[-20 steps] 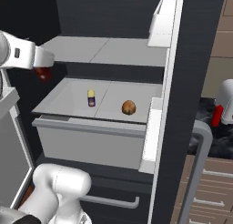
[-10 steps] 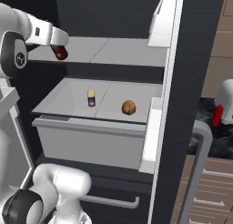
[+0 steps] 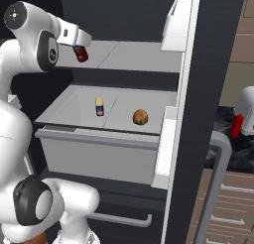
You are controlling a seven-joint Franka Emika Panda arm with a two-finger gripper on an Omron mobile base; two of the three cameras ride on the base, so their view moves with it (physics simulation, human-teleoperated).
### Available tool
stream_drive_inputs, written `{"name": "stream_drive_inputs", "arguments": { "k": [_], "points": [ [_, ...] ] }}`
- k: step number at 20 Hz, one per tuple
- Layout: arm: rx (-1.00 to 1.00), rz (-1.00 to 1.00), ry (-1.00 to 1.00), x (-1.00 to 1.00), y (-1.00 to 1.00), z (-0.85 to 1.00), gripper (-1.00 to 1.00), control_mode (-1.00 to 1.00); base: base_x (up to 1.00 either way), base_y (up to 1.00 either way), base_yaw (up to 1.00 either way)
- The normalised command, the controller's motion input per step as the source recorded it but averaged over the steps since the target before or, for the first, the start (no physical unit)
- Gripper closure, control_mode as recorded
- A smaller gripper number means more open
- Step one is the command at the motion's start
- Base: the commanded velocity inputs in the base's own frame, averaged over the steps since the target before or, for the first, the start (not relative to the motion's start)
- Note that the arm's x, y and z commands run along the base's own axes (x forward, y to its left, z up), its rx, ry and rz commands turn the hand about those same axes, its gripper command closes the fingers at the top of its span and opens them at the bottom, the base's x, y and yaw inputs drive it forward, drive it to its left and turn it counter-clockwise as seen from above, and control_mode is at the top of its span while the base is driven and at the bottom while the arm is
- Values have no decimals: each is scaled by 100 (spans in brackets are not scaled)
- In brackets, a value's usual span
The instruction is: Place the condiment bottle and ketchup from the counter to the top shelf of the fridge. If the existing items in the fridge are on the top shelf, move them to other shelves.
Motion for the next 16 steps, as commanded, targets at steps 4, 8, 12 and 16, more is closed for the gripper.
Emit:
{"name": "stream_drive_inputs", "arguments": {
  "k": [4, 8, 12, 16],
  "points": [
    [0, 0, 9, 100, 0, -24, 100, -100, 0, 0, 0],
    [0, 0, 12, 92, -6, -36, 100, -100, 0, 0, 0],
    [0, 0, 7, 76, -12, -39, 100, -100, 0, 0, 0],
    [0, 0, 0, 73, -10, -25, 100, -100, 0, 0, 0]
  ]
}}
